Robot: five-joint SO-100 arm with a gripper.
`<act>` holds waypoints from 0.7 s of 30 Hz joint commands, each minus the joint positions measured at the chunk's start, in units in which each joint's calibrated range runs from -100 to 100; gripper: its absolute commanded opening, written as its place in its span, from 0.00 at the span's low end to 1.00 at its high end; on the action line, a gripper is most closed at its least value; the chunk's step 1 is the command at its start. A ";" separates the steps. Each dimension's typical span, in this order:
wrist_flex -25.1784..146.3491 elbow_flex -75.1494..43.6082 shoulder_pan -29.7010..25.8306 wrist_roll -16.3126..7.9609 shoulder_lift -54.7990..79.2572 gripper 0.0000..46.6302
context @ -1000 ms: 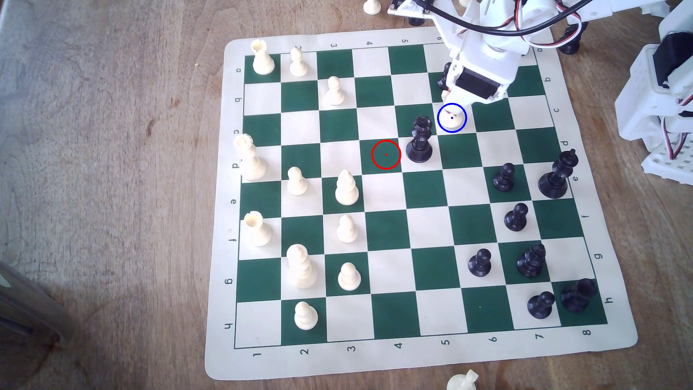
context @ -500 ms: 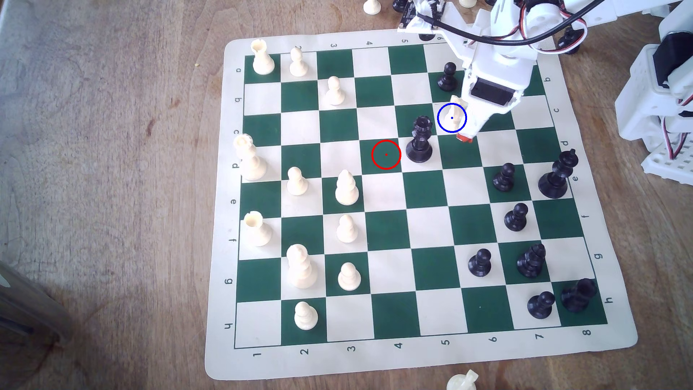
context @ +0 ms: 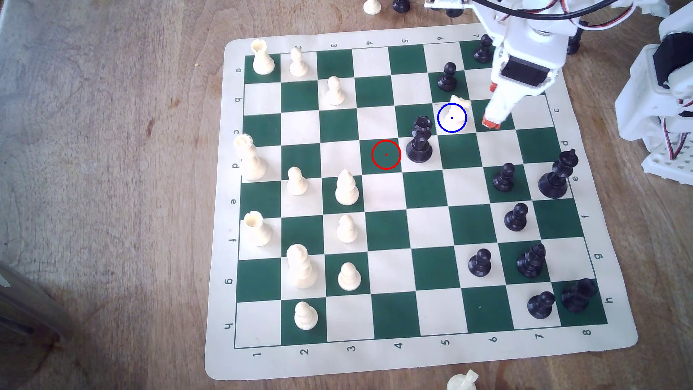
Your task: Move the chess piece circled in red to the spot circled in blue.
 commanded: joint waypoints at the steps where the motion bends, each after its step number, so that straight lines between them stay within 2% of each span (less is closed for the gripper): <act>1: 3.22 1.47 -0.43 -0.24 -11.19 0.37; 4: 5.68 10.18 -1.53 -0.20 -21.63 0.36; 6: 5.84 13.89 -1.45 0.15 -26.04 0.31; 8: 6.17 17.43 -1.22 1.90 -29.95 0.00; 11: 0.03 21.96 -0.59 2.49 -33.68 0.00; 15: -32.49 35.56 0.82 1.07 -40.05 0.00; 16: -46.08 40.19 1.05 1.61 -42.26 0.00; 21: -78.60 43.90 1.13 3.17 -45.65 0.00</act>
